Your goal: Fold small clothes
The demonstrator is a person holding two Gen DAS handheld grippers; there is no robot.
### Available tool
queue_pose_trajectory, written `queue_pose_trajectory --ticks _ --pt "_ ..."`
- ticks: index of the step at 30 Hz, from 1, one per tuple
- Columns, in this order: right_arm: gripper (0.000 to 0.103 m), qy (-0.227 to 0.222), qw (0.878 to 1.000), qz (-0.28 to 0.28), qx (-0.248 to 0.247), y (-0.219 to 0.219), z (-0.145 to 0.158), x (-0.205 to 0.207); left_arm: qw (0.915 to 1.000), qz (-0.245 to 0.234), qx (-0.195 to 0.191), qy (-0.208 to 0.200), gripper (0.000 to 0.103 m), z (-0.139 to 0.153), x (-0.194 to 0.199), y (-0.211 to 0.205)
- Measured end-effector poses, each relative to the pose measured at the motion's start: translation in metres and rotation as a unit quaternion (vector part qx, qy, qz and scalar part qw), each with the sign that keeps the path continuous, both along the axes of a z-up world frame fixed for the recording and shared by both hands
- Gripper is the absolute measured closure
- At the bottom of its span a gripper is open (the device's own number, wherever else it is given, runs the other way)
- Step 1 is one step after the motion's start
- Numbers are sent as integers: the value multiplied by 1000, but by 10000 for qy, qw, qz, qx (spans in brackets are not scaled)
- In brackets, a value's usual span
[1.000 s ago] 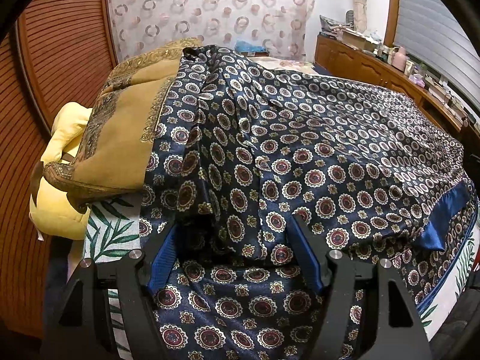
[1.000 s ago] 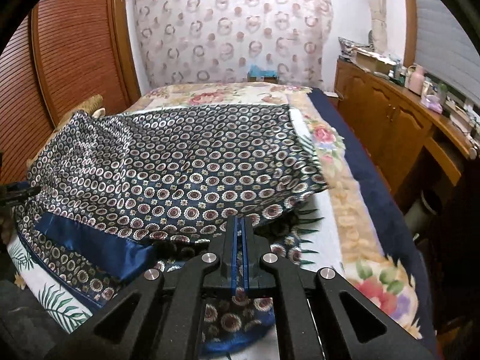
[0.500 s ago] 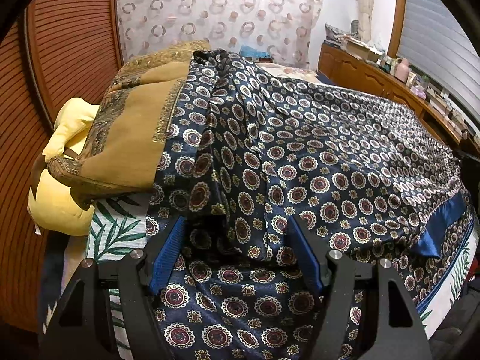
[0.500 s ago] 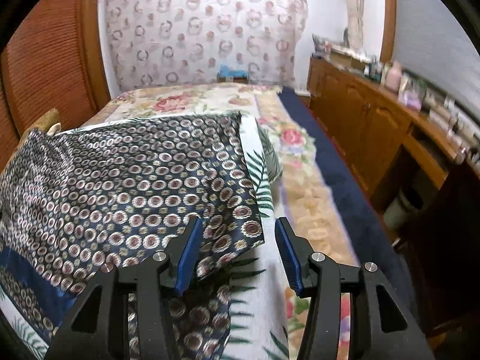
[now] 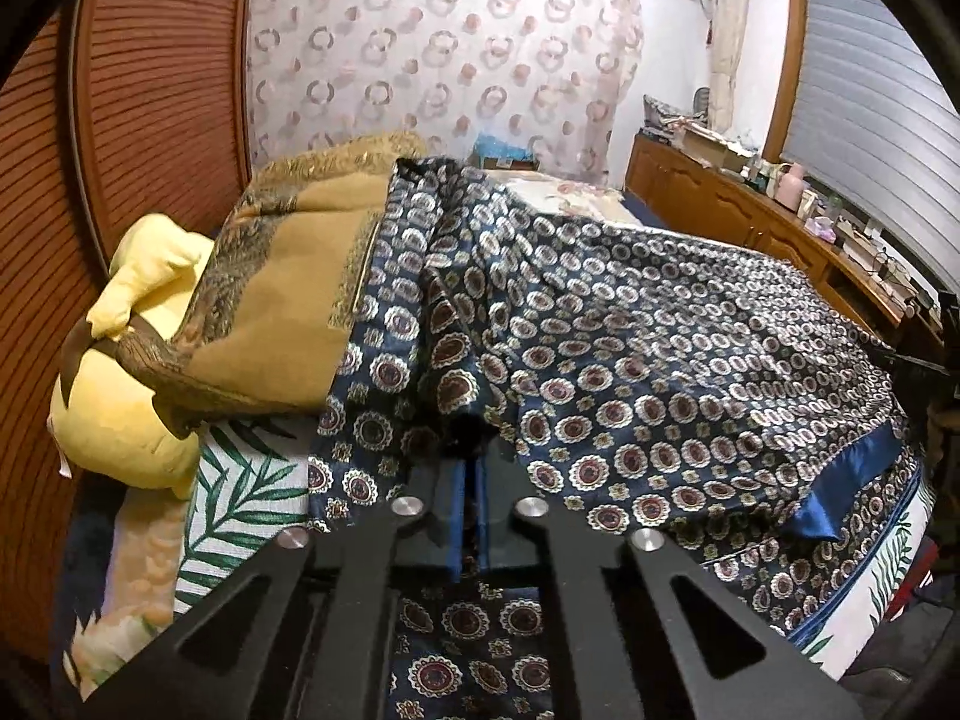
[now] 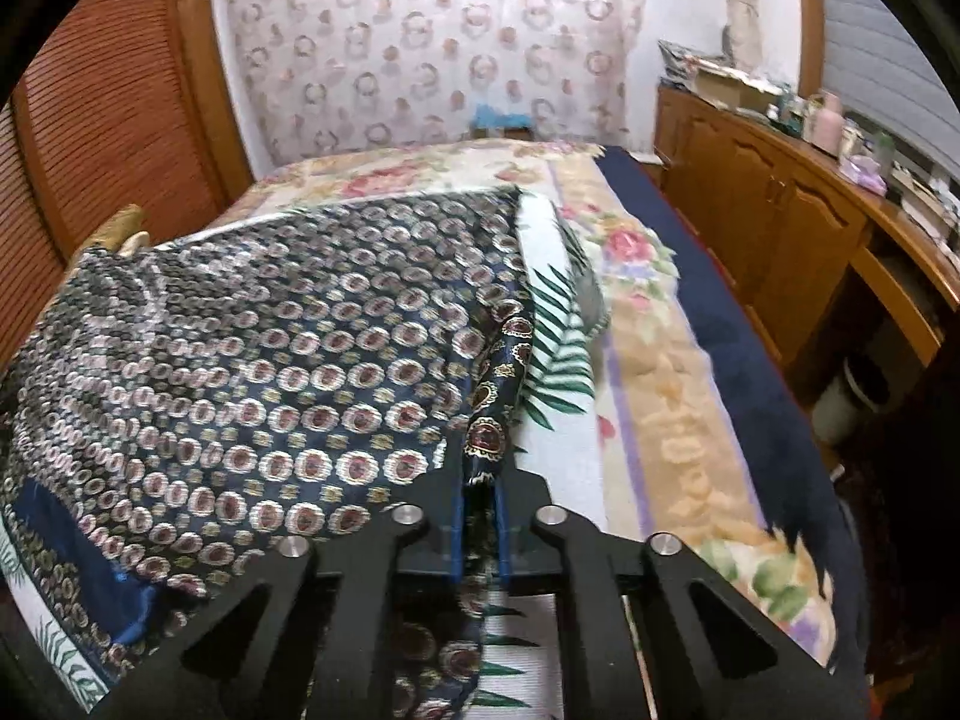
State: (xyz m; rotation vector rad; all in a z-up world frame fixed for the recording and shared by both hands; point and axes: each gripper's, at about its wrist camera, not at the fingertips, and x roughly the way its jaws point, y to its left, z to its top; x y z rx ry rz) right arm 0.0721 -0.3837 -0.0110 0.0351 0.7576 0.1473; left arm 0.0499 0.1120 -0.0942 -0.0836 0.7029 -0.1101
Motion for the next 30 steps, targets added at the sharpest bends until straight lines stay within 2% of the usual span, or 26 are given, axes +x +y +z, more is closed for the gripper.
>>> queue_pose_trajectory --ticks 8,11,14,18,22,25,28,30 --pt "101 -384 9980 295 394 3 25 -29 9984 204 -281 -447 102 34 -32 24" --pt "101 -371 9976 492 322 11 30 -52 9988 252 -315 -273 102 29 -42 32" --pt "101 -307 9978 545 206 12 29 -70 9995 268 -153 -2 102 12 -46 34" --pt "101 -191 9987 474 53 10 27 -75 9993 317 -130 176 102 -3 -47 36" --pt "100 -180 9991 382 -98 14 35 -68 9992 361 -56 170 101 -2 -50 35" --pt "86 -320 9988 275 -243 18 46 -68 9992 370 -22 132 101 2 -50 36" --pt "66 -473 9978 216 -407 27 52 -69 9988 464 49 178 88 4 -50 37" --pt "48 -598 9968 235 -483 32 58 -77 9985 525 57 154 80 6 -50 40"
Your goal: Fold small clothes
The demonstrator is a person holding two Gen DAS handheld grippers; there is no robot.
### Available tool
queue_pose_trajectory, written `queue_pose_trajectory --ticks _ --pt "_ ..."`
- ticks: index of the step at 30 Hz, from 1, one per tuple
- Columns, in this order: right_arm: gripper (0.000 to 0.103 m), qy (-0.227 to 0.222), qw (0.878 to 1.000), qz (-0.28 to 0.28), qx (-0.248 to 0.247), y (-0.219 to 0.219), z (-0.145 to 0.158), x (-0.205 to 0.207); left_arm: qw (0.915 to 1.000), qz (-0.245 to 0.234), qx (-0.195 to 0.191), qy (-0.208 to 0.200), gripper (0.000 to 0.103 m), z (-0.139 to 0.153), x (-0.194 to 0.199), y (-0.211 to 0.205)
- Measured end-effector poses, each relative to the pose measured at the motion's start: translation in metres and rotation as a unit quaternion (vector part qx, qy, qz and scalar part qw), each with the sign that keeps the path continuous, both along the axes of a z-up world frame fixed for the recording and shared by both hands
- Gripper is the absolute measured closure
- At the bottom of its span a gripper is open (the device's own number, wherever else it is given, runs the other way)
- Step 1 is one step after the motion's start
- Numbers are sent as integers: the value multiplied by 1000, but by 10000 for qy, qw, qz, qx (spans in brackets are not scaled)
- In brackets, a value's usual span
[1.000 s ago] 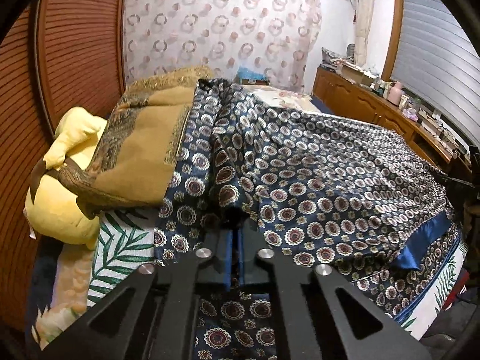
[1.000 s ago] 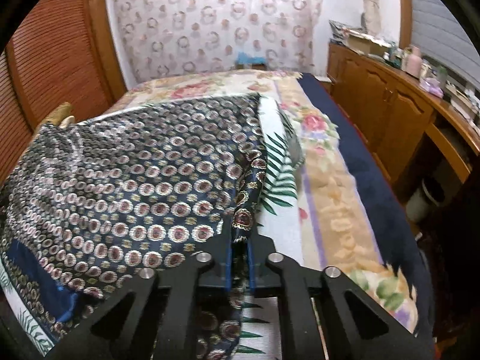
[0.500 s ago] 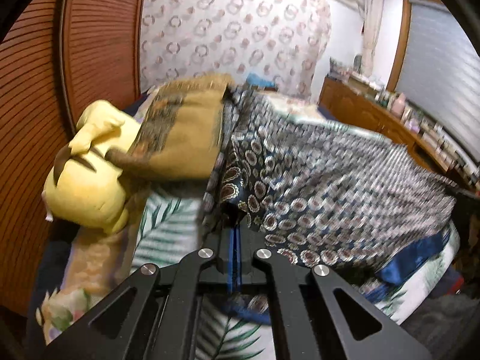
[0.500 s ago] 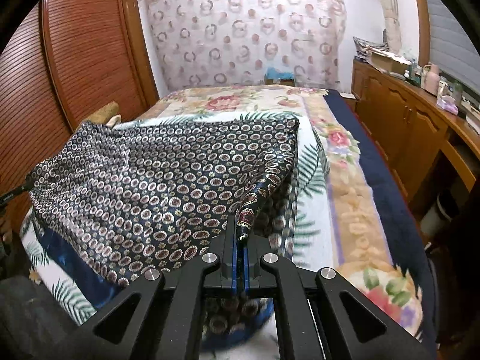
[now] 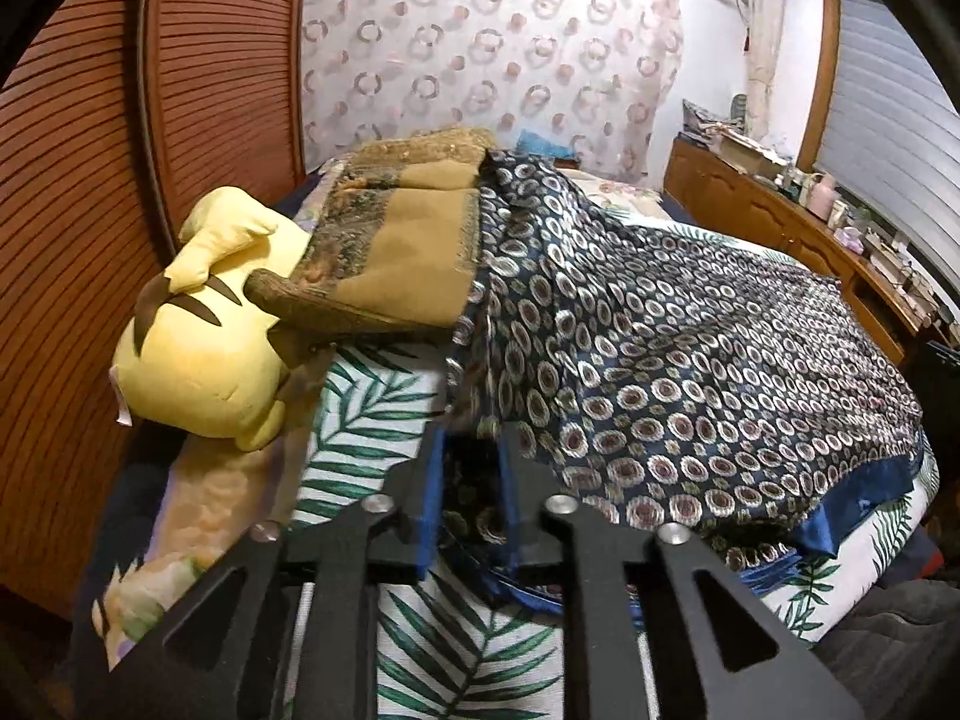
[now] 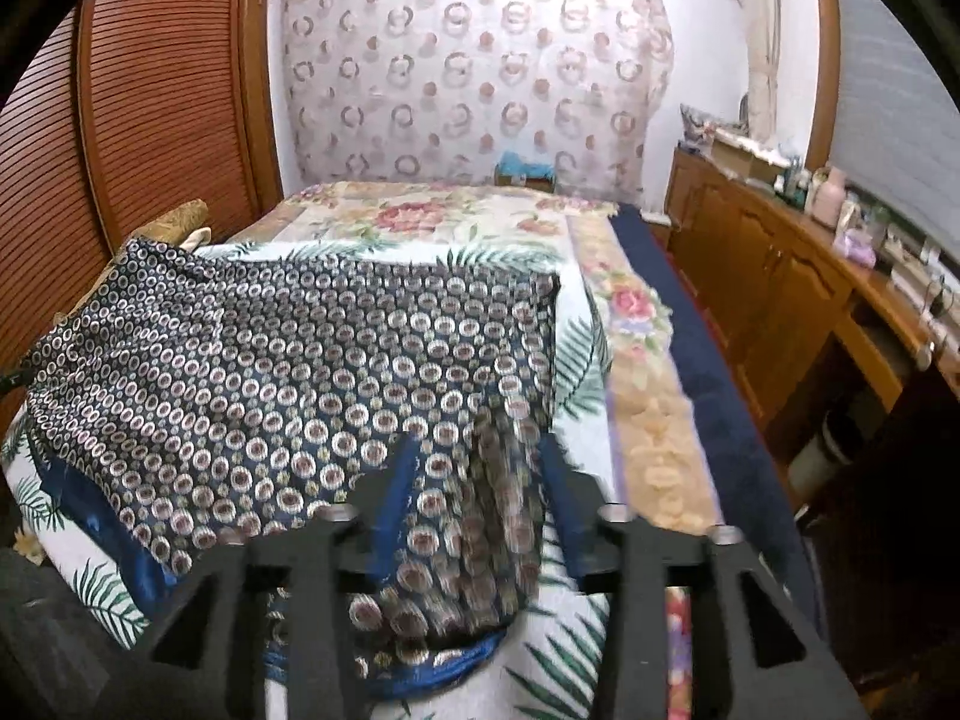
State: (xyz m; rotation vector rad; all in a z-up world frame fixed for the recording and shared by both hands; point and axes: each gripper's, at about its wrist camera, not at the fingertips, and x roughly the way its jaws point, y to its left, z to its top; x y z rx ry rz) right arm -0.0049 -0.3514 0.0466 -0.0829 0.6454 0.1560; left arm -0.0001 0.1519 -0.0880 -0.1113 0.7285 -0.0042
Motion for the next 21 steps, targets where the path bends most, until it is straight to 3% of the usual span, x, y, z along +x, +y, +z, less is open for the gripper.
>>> queue_pose_trajectory --ticks 5,13,21 --pt "44 -93 9998 171 61 19 -1 6 9999 7 -67 -125 62 11 3 7" --pt "45 403 9967 672 222 59 -40 36 9985 -179 143 -502 62 47 49 3" --pt "45 751 9939 809 -11 78 -69 53 9979 -543 307 -159 62 48 124 -15"
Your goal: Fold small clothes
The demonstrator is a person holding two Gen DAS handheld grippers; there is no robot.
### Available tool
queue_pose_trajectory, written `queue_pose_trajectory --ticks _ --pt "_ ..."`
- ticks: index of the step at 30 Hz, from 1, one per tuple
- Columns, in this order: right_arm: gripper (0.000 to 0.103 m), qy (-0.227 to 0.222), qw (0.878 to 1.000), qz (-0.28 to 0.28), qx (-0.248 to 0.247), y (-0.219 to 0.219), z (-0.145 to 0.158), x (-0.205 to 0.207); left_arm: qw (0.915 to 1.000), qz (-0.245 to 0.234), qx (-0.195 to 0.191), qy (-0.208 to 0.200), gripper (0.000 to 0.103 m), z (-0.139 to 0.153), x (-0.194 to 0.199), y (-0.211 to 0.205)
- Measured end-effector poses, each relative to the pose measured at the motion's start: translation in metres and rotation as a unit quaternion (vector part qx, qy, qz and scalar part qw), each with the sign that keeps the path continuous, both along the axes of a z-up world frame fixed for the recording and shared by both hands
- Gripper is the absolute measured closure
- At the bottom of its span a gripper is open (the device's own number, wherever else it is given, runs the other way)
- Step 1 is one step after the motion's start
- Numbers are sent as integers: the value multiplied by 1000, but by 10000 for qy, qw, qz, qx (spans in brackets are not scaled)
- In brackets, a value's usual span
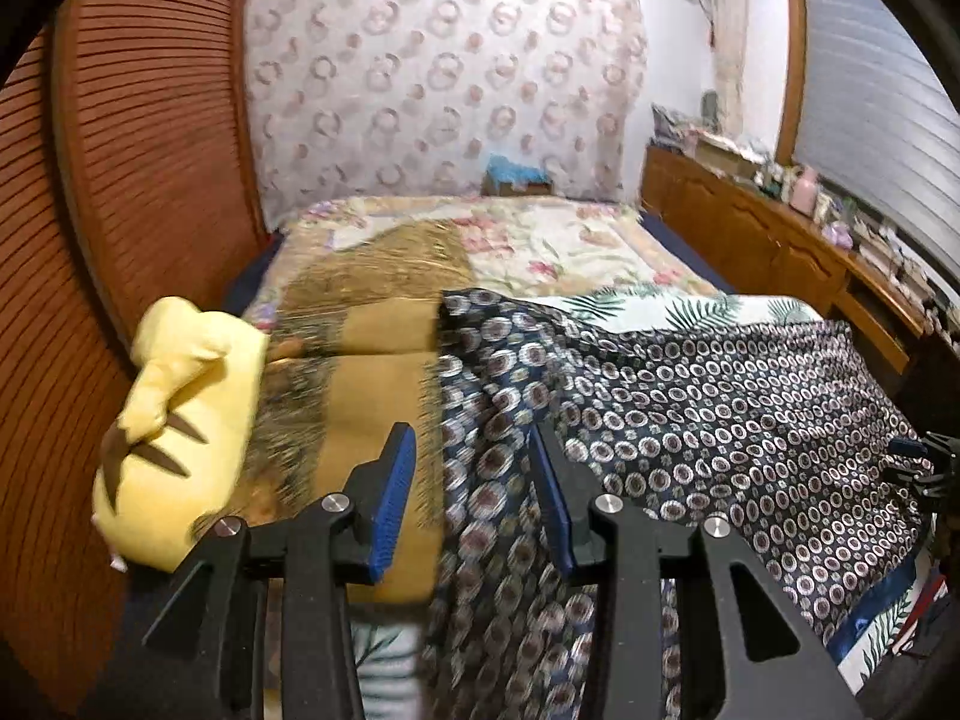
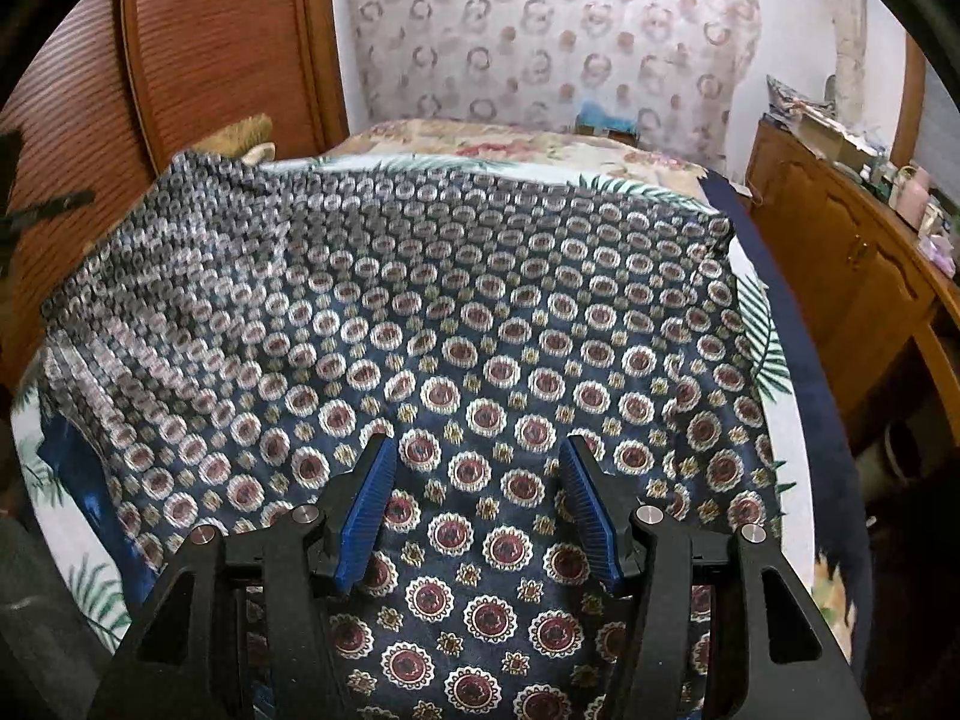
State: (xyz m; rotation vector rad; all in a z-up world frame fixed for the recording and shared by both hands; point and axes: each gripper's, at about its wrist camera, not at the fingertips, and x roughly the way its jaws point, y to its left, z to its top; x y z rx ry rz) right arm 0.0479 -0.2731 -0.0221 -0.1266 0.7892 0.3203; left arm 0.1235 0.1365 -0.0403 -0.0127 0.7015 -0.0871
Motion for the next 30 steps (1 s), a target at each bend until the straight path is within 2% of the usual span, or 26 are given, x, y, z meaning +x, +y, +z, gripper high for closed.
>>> queue_pose_trajectory --ticks 6,11,14,21,27,30 --pt "44 -23 9999 -19 -113 7 -10 7 9987 -65 276 419 62 -20 46 -21" --pt "44 -42 9999 -13 -99 6 -9 3 9928 205 968 675 62 -33 74 -27" --pt "44 -49 10000 -6 -85 4 -9 1 9902 293 1143 748 62 -36 79 -24" --pt "44 -50 9999 0 -91 3 -9 2 9950 184 908 384 62 -22 67 -19" --pt "44 -51 10000 14 -84 0 -8 1 9982 226 500 259 66 -8 90 -8" --pt "44 -49 10000 21 -73 0 -8 1 9985 269 337 341 68 -11 103 -2"
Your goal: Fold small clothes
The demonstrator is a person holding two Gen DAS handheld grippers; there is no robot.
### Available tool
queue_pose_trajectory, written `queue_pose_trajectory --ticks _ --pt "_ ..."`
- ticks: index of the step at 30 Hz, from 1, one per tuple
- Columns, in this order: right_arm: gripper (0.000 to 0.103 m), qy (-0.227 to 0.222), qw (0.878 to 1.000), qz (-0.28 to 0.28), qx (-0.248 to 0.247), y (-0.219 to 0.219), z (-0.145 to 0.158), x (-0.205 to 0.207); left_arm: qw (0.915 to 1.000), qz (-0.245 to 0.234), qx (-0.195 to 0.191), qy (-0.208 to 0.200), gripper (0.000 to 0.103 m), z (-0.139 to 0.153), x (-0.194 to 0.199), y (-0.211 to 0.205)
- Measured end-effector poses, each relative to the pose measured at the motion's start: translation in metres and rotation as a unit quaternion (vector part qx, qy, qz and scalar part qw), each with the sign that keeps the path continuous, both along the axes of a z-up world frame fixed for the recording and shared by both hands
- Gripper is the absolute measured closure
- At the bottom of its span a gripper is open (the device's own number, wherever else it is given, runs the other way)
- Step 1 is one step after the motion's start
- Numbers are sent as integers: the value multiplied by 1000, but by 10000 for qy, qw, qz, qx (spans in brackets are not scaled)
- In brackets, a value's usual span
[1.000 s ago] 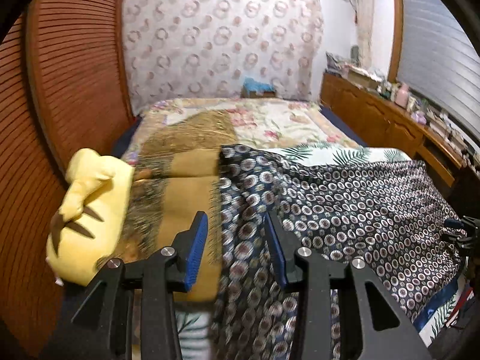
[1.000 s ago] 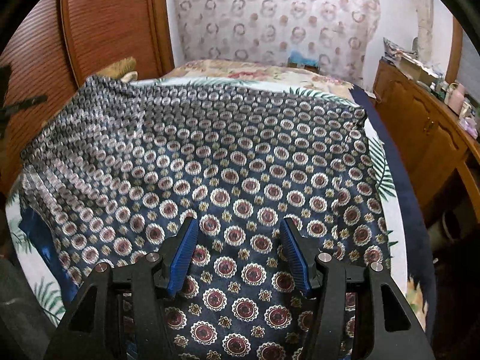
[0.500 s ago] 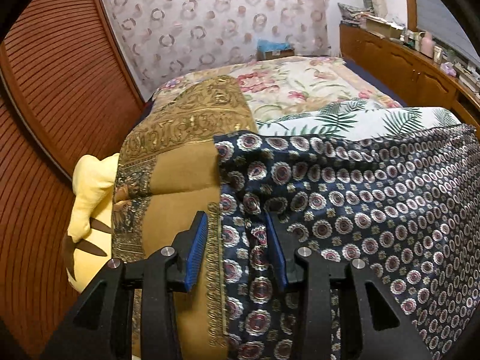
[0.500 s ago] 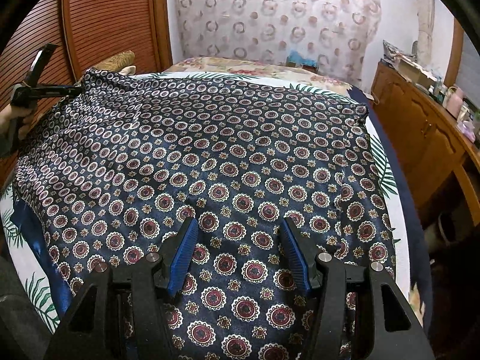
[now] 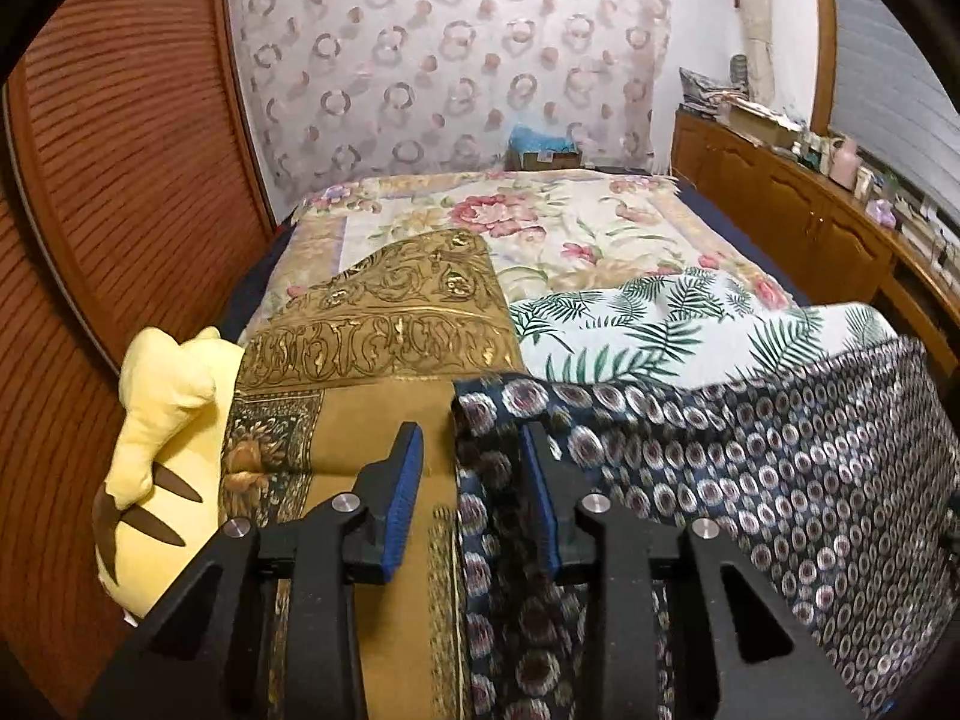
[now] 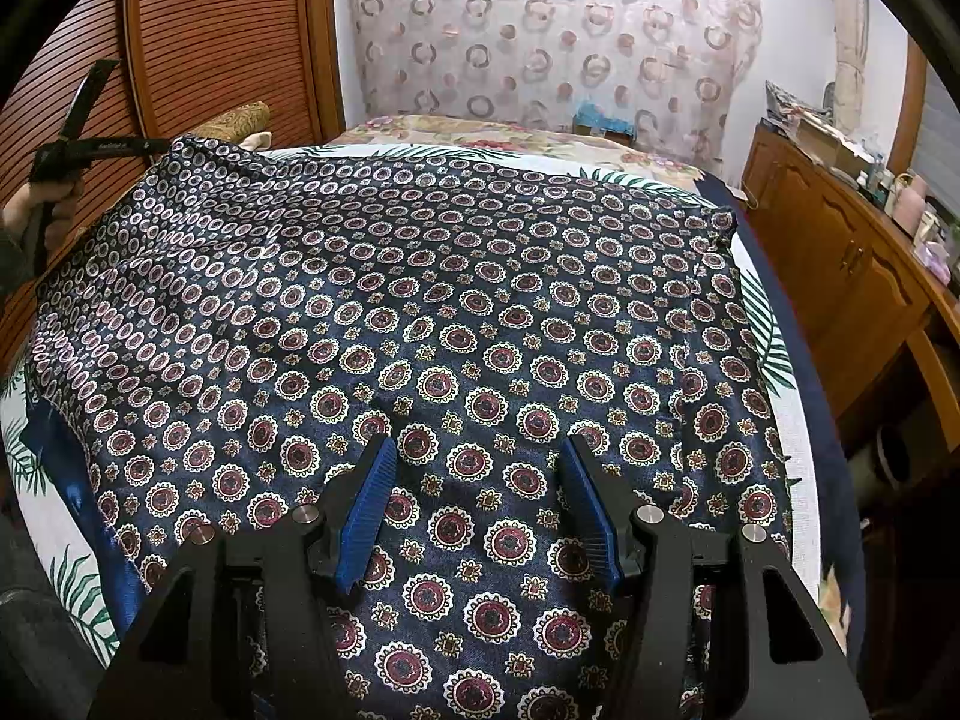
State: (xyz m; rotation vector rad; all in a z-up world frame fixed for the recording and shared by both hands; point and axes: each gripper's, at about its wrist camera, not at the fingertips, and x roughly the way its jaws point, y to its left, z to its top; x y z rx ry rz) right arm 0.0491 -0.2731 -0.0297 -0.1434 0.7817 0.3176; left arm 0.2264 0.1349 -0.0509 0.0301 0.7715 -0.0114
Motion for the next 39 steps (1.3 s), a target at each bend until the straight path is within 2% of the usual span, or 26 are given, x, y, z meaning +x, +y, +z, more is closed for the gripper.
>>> queue_pose_trajectory --ticks 2,6,8,12,17,23,25,29,30,35,39 --pt "44 0 10000 -1 0 0 0 0 9998 -61 -147 88 69 -4 8 2" --pt "44 3 10000 7 24 -1 0 1 9987 -291 -370 200 94 -9 11 -1" --pt "44 3 10000 5 30 0 0 1 9985 -322 -342 268 99 -9 12 -3" --pt "44 3 10000 -2 24 1 -1 1 9987 -389 -260 196 101 -3 10 -5" --pt "44 4 10000 7 18 1 -1 1 9999 -139 9 1 101 11 10 3" --pt "42 11 10000 53 0 0 -2 2 9995 -194 227 -60 101 12 4 -3" --pt "42 14 10000 63 3 0 -2 2 9995 -239 184 -44 98 12 -1 -3" --pt "41 15 10000 67 0 0 -2 3 9992 -285 163 -211 73 14 -31 -2" --pt "41 16 10000 67 4 0 -2 3 9990 -325 106 -271 62 14 -43 -1" --pt "41 17 10000 69 3 0 -2 3 9985 -341 -44 -438 42 6 -100 4" --pt "41 18 10000 72 4 0 -2 3 9988 -203 -213 -400 40 -8 -139 12"
